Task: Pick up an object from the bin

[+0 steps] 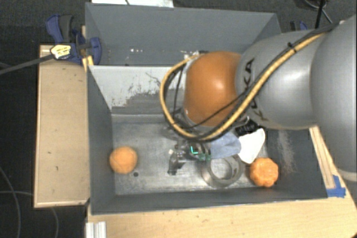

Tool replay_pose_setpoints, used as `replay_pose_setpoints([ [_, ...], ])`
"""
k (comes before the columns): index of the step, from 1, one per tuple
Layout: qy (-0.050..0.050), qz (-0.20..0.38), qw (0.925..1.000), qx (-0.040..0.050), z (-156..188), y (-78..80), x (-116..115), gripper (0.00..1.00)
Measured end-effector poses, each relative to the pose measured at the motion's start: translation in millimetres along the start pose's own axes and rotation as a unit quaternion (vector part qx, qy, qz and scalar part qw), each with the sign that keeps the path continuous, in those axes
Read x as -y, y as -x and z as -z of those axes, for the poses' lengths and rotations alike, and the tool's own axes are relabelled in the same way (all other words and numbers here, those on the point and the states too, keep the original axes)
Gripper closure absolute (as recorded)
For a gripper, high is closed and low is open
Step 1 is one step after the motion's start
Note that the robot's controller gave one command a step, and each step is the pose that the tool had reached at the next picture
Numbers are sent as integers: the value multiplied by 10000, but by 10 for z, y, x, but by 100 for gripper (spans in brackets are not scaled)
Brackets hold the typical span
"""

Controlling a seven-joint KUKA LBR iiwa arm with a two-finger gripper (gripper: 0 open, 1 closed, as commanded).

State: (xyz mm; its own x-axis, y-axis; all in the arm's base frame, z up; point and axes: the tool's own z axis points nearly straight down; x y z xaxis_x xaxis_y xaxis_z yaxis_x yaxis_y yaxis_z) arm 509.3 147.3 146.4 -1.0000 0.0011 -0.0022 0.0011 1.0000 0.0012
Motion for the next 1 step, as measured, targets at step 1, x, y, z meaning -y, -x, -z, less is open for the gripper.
replay_pose_setpoints([
  [1,13,167,9999,40,-393,265,196,0],
])
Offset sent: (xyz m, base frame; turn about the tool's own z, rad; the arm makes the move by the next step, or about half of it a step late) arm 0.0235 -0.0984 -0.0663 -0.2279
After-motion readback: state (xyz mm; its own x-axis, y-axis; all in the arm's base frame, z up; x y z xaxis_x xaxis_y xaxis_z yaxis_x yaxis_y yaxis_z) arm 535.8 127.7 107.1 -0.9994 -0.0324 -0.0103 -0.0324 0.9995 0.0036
